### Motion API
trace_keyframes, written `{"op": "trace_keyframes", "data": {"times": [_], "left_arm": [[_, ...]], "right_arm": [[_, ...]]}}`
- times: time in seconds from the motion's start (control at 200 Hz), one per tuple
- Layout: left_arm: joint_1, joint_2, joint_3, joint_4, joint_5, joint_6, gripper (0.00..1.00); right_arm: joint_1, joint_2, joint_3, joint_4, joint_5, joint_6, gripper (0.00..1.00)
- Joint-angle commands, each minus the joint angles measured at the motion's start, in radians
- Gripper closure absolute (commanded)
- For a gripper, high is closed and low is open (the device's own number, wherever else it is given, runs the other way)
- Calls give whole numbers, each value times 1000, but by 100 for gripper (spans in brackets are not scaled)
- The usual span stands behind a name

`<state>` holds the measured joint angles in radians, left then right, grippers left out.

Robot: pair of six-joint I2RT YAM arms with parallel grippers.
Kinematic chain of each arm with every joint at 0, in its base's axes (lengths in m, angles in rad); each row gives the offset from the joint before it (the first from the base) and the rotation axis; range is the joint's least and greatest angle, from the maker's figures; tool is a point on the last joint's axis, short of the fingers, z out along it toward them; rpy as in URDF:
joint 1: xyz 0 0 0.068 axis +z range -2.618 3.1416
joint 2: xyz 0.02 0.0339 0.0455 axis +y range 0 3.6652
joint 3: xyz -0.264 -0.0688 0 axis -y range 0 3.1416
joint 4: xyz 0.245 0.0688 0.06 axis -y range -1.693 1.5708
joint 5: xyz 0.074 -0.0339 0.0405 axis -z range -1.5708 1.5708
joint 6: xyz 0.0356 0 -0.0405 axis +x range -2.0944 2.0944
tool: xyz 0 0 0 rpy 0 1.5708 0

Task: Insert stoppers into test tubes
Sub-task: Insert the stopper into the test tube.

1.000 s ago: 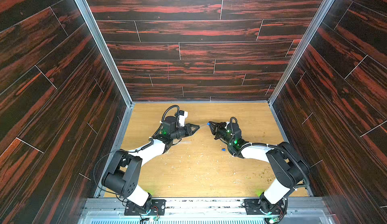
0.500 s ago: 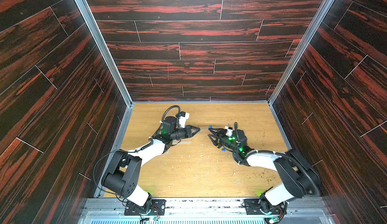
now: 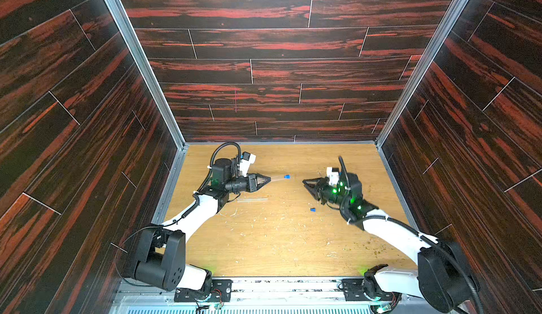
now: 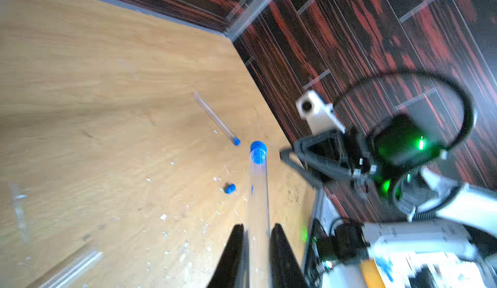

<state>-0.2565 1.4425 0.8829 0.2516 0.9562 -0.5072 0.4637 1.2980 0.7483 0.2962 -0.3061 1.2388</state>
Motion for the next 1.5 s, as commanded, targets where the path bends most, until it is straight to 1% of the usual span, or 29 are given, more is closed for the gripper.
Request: {"op": "trace_keyframes", "data": {"times": [0.0, 0.095, 0.14, 0.165, 0.215, 0.381, 0.581, 0.747, 0.762, 0.887, 1.132, 1.368, 1.493], "left_arm": [[-1, -36, 36, -54, 89, 71, 100], [-1, -34, 37, -55, 94, 74, 100], [0, -34, 39, -57, 99, 77, 100], [0, -34, 39, -57, 102, 76, 100], [-1, -32, 39, -57, 103, 76, 100], [0, -33, 42, -57, 107, 78, 100], [0, -32, 41, -63, 102, 90, 100], [-4, -32, 42, -63, 105, 93, 100], [-3, -32, 43, -63, 104, 93, 100], [-5, -33, 44, -64, 102, 93, 100], [-10, -30, 44, -66, 98, 94, 100], [-29, -19, 51, -108, 109, 144, 100], [-31, -18, 59, -110, 110, 142, 100]], "right_arm": [[-1, 43, 85, -202, 10, -184, 82], [6, 102, 129, -215, -33, -220, 90], [13, 130, 147, -226, -34, -232, 95], [17, 143, 157, -228, -68, -239, 97], [27, 164, 175, -241, -75, -252, 100], [52, 209, 241, -317, -62, -314, 100], [71, 238, 290, -359, -60, -349, 100], [98, 270, 362, -438, -50, -401, 100], [100, 271, 367, -445, -19, -406, 100], [117, 285, 407, -502, 21, -442, 100], [128, 291, 424, -514, 23, -462, 100], [159, 315, 495, -578, 57, -540, 100], [180, 326, 531, -611, 69, -584, 100]]}}
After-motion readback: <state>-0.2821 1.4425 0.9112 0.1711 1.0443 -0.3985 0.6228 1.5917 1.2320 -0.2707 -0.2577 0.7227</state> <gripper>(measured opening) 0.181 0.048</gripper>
